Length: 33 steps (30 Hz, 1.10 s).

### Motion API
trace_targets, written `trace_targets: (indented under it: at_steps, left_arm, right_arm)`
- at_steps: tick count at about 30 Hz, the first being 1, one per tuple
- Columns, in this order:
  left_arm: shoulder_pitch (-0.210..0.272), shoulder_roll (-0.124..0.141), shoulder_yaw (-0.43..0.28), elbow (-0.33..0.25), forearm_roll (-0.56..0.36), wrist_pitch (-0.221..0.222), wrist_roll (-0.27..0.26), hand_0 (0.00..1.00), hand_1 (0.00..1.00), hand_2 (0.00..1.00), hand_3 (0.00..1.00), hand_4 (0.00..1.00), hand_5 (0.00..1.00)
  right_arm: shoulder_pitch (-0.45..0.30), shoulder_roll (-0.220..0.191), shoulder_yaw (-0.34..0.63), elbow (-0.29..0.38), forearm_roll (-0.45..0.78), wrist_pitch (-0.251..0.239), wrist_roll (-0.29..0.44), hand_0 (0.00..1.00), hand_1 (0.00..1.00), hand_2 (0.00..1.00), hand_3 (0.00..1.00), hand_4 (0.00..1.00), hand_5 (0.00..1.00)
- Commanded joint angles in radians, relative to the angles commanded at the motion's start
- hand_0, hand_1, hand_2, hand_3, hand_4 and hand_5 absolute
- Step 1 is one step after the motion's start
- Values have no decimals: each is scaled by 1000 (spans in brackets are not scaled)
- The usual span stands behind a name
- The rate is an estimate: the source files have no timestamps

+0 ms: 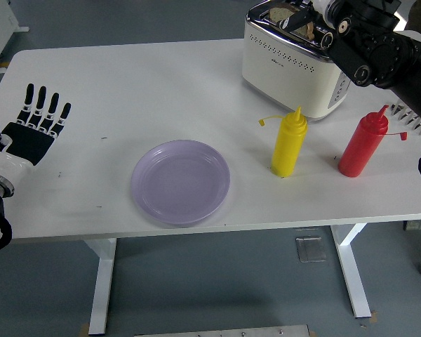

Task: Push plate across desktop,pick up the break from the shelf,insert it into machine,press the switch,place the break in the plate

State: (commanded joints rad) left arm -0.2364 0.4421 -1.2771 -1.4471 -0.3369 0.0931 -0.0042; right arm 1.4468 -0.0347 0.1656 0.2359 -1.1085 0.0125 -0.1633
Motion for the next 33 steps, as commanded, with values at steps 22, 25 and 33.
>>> trace_targets:
  at_steps: [22,25,33]
  left_arm:
    - [-3,1,7,2,-1,2,-7,793,719,667,676,761,998]
    - [-3,1,7,2,-2,3,-8,793,719,667,676,761,998]
    - [-3,2,5,2,-3,5,-11,789,713,660,667,758,998]
  right_arm:
    - [-21,21,-72,-11,4,-97,23,364,522,526,616,615,327]
    - [-22,21,-74,-10,-6,-112,25,364,522,526,616,615,327]
    - [-25,22,-74,0,-39,-140,28,342,497,507,521,350,78]
